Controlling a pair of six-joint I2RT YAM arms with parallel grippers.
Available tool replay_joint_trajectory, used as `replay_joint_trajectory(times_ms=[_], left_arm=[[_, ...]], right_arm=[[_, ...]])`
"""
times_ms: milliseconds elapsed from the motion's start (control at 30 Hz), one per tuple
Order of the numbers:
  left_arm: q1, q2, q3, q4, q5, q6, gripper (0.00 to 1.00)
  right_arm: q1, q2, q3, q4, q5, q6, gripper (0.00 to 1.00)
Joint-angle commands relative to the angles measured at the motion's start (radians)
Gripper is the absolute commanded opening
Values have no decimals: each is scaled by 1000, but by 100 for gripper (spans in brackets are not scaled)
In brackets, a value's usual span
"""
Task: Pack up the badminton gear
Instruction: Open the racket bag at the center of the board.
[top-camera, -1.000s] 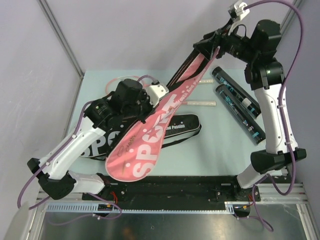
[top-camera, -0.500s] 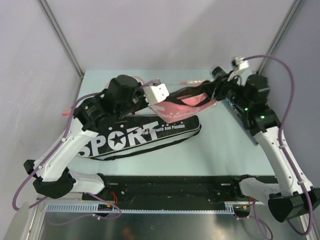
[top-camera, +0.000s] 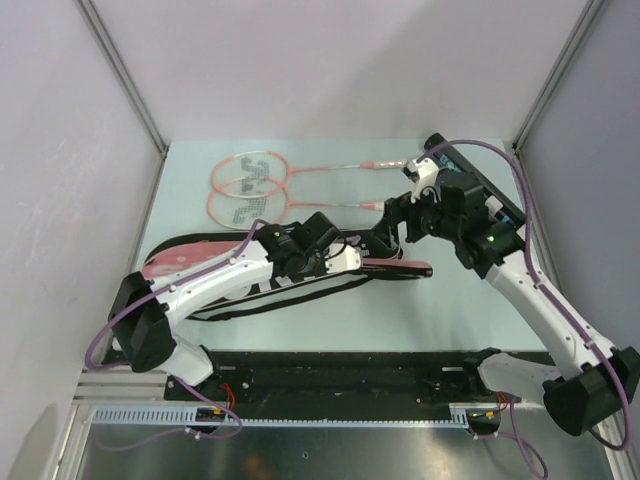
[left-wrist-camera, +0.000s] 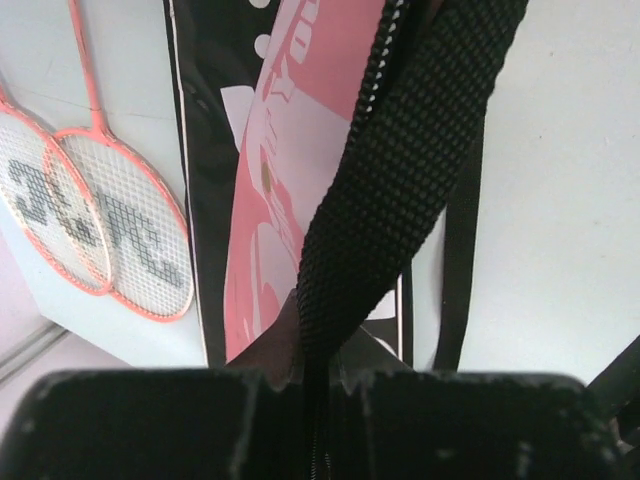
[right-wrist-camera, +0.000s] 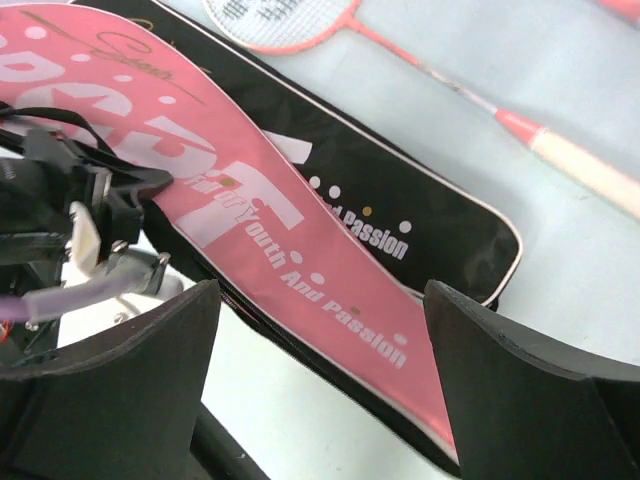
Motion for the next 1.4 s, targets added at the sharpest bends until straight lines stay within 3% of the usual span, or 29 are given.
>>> replay_joint_trajectory(times_ms=[0,100,200,433,500,533,600,633,667,733,800,833,900,933,1000,1033,1067,1133,1367], left_arm=[[-4,3,9,121,67,-75,0],[-4,-11,18,124,116,-83,1],[-6,-35,24,122,131,-78,0],[-6,-109,12,115,179,-81,0],[-6,-123,3,115,177,-86,0],[-6,-135,3,115,174,-92,1],[-1,-144,1,128,171,-139,17],[14,-156,7,147,179,-173,35],[29,-169,24,153,191,-258,41],[78,-198,41,176,223,-395,76],[92,-264,53,222,186,-509,89],[95,-285,67,223,135,-653,100],[115,-349,95,226,49,-804,100],[129,-372,96,225,47,-960,100],[195,-445,55,226,93,-1123,97],[223,-466,25,227,125,-1304,95],[253,-492,-49,227,189,-1392,92],[324,-547,-159,231,217,-1588,76],[471,-661,-276,248,147,-1874,87]], right_arm=[[-4,-61,10,-20,-58,-148,87],[13,-111,-63,12,-96,-216,89],[32,-119,-189,121,-234,-228,89],[160,-41,-312,347,-162,-262,88],[187,-21,-334,400,-122,-248,82],[192,-12,-334,438,-69,-239,77],[191,-4,-334,479,-90,-191,35],[188,2,-334,515,-85,-165,10],[184,11,-337,533,-90,-133,0],[163,51,-361,596,-176,-70,0],[161,83,-389,653,-179,27,0],[161,121,-396,723,-194,62,0],[166,149,-407,791,-189,126,0],[169,157,-432,861,-186,169,0],[197,165,-456,911,-141,174,0],[206,165,-469,918,-121,156,0],[209,169,-476,926,-114,159,0],[201,183,-492,969,-155,166,0],[269,156,-499,908,-82,73,0]])
